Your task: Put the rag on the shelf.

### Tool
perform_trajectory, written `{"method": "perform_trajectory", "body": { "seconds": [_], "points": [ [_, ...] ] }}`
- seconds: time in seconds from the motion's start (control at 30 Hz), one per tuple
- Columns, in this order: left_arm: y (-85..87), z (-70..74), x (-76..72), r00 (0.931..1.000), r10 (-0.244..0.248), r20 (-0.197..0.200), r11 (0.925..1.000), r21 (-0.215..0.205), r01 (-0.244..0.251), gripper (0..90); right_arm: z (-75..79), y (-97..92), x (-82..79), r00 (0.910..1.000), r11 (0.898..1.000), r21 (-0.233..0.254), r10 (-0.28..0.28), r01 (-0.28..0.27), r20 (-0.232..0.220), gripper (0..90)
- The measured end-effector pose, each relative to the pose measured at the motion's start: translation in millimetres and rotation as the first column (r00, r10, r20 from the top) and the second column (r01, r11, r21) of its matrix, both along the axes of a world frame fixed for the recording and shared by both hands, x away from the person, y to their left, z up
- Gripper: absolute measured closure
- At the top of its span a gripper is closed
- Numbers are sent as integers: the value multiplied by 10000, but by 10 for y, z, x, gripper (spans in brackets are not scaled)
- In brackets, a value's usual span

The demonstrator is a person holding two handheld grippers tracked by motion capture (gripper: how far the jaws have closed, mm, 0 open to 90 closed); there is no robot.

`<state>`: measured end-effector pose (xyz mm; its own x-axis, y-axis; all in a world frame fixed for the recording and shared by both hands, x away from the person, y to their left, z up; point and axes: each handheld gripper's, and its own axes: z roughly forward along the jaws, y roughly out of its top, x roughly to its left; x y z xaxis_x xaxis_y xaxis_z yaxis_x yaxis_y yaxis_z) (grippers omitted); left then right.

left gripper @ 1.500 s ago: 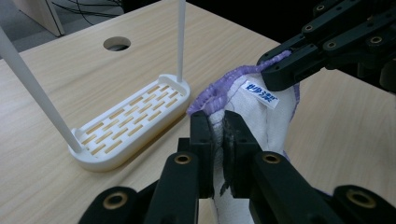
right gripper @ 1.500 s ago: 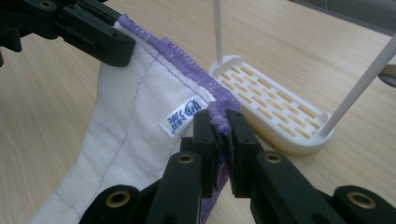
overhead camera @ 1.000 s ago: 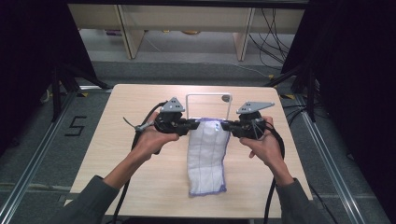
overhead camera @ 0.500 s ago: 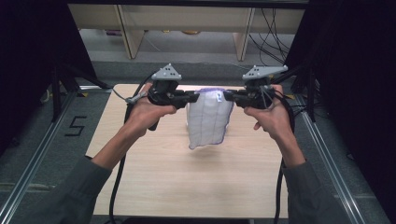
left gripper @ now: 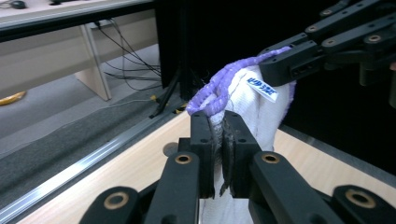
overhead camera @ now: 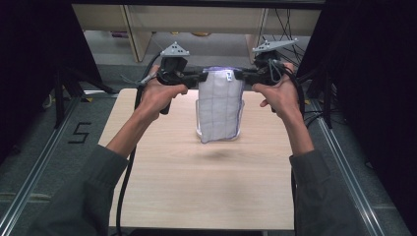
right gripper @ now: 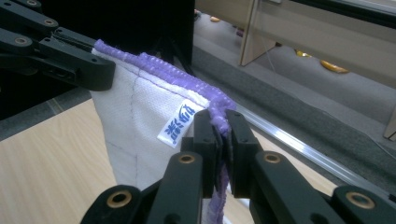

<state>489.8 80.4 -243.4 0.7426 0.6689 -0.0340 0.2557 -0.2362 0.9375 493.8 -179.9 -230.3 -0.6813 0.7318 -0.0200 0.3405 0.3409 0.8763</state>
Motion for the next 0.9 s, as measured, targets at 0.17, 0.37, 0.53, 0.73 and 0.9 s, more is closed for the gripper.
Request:
{"method": "perform_trajectory", "body": {
  "seconds": [0.17, 0.37, 0.53, 0.73, 0.9],
  "points": [
    [-7, 15, 126, 9994, 325, 108, 9989, -329, -321, 836, 48, 35, 130, 9997, 9998, 6, -200, 200, 136, 847],
    [-61, 80, 275, 9959, 872, 246, 9942, -646, -855, 834, 118, 62, 261, 9974, 9980, -4, -635, 635, 352, 846],
    [-146, 86, 414, 9904, 1348, 300, 9875, -866, -1318, 832, 140, 48, 413, 9933, 9938, 177, -1102, 1096, 344, 842],
    [-249, -45, 657, 9819, 1885, 160, 9778, -959, -1861, 831, 50, 50, 638, 9874, 9883, 98, -1525, 1523, 432, 839],
    [-252, -158, 813, 9754, 2205, -48, 9716, -871, -2201, 829, -90, 53, 813, 9861, 9864, 176, -1637, 1632, 289, 840]
  ]
}}
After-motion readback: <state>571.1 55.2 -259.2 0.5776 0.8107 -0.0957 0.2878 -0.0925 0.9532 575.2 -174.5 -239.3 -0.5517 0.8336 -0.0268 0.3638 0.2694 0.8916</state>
